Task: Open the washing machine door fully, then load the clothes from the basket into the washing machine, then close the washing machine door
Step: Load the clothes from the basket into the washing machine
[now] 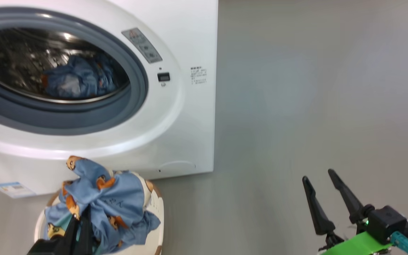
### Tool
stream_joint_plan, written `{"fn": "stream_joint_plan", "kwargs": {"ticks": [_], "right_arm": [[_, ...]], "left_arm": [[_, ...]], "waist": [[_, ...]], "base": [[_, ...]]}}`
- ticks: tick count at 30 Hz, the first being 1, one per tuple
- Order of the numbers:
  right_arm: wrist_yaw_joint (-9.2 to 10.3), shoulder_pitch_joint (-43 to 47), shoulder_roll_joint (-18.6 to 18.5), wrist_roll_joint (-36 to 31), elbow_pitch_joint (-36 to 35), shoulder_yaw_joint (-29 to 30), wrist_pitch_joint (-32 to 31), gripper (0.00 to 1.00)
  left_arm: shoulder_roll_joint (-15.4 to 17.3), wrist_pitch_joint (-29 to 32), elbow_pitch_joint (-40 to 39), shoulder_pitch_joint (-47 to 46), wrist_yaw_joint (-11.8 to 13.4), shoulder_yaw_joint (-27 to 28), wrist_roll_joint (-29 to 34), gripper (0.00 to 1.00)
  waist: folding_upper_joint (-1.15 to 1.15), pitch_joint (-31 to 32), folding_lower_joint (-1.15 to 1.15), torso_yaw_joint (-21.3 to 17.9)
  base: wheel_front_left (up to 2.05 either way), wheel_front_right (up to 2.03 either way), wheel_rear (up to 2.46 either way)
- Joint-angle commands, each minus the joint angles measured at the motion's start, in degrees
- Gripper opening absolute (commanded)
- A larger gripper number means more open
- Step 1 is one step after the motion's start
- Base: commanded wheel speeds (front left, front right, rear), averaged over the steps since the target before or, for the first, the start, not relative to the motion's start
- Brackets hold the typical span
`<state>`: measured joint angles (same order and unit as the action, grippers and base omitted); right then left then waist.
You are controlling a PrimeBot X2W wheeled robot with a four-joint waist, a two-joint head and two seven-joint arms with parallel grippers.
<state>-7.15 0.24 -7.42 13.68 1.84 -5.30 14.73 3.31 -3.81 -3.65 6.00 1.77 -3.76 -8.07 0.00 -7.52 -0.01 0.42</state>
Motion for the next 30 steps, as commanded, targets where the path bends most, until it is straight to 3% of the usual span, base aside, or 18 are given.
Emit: {"fn": "stream_joint_plan", "kwargs": {"ticks": [1, 15, 30], "right_arm": [[-0.34, 0.71, 0.04, -0.84, -1.13, -1.79, 0.24, 1.00], [-0.34, 3.45, 1.24, -1.44, -2.07, -1.85, -1.14, 1.00], [-0.34, 4.02, 1.92, -1.62, -2.54, -1.90, -1.67, 1.00]], "left_arm": [[0.92, 0.63, -3.46, 0.60, 0.25, 1.82, -0.53, 0.00], [1.80, 3.22, -7.86, 4.99, 0.17, 1.72, -1.94, 0.00], [2.18, 1.76, -4.82, 4.30, 0.15, 1.29, -2.83, 0.00]], "waist": [[0.00, 3.65, 0.01, -0.31], [0.00, 7.91, 0.01, -0.51], [0.00, 8.55, 0.01, -0.55]], "base": [[0.00, 0.00, 0.00], [0.00, 0.00, 0.00], [0.00, 0.00, 0.00]]}}
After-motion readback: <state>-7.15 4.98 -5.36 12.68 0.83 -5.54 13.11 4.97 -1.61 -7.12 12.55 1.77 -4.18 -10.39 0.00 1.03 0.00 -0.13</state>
